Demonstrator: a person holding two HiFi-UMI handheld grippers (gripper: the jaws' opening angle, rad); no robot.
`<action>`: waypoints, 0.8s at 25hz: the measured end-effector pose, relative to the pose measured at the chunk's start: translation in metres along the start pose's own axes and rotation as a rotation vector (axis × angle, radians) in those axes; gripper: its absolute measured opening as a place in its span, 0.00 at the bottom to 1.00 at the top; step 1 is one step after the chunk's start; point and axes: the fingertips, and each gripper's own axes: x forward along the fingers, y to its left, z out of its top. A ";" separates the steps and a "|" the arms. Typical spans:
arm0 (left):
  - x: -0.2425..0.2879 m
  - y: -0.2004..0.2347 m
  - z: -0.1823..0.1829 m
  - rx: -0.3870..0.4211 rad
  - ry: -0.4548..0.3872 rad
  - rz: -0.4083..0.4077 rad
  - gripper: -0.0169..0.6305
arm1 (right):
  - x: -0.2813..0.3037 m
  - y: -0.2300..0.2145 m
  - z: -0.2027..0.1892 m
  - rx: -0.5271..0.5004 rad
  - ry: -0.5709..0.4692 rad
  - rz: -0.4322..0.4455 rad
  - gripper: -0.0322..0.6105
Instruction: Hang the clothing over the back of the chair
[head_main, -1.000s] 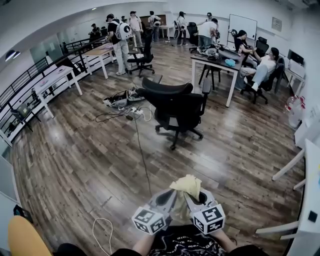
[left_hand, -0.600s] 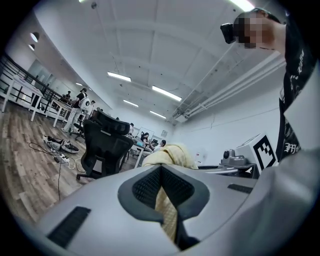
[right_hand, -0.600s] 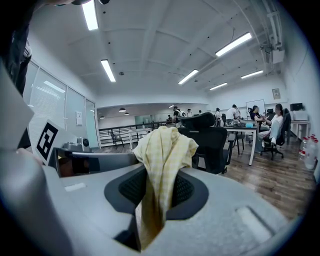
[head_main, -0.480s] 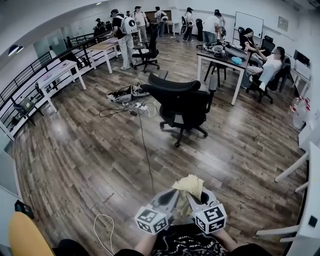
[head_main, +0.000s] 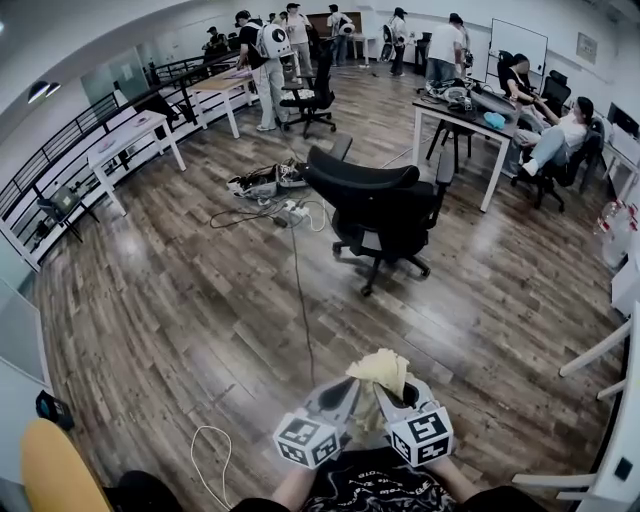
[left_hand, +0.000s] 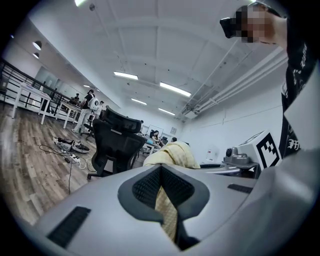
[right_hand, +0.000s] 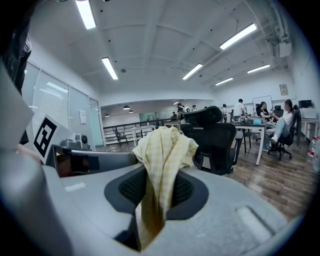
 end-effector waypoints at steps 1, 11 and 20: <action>0.006 0.003 0.001 -0.003 -0.001 0.006 0.04 | 0.004 -0.005 0.001 0.001 0.001 -0.001 0.19; 0.067 0.033 0.013 -0.007 0.025 0.033 0.04 | 0.044 -0.058 0.017 0.004 0.010 -0.021 0.19; 0.108 0.057 0.021 0.006 0.059 0.096 0.04 | 0.075 -0.094 0.029 0.015 0.014 0.000 0.19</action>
